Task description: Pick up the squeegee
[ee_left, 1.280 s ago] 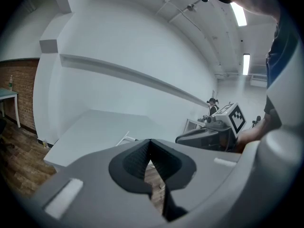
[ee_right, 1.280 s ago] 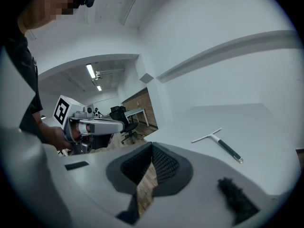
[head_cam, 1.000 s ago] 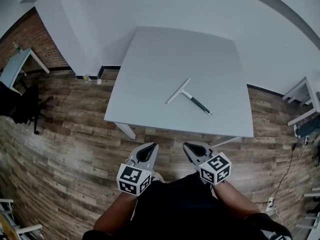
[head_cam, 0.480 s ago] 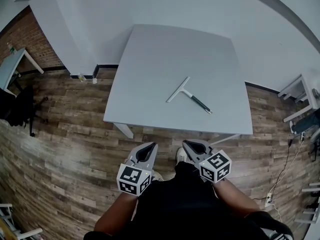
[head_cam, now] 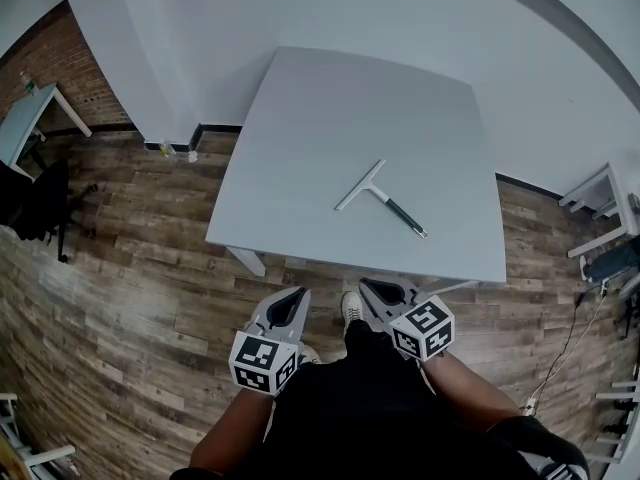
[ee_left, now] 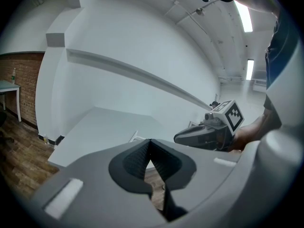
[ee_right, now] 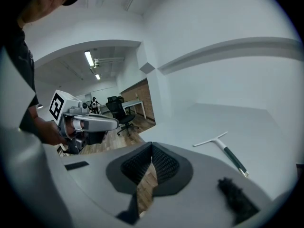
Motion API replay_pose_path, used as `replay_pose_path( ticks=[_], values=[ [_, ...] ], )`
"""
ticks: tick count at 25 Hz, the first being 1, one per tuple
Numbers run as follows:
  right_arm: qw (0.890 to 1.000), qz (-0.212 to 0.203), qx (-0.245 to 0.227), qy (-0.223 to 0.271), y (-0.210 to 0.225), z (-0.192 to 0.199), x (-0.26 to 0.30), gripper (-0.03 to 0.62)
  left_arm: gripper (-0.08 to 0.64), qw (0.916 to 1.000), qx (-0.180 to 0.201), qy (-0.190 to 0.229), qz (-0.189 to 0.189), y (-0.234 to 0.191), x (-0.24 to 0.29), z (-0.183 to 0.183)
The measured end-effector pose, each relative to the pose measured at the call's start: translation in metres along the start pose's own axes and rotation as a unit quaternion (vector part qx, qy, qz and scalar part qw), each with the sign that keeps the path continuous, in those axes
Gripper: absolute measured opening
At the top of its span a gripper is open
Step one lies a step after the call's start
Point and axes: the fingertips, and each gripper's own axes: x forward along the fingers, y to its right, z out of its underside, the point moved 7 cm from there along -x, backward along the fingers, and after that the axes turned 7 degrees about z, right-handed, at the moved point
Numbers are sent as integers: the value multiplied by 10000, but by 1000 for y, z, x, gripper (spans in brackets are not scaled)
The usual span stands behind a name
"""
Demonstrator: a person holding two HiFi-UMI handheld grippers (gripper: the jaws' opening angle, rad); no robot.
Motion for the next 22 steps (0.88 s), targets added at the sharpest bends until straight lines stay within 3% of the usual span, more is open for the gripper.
replay_pose_path(
  ticks=[15,22],
  values=[
    [9996,110,-120,-217,90,6,30,6,8,9991,152,-392,-103,-15,72,-7],
    [9976,335,-184,-569,139,20,58,107,8,9973,93,-701,-199,-29,102,-5]
  ],
)
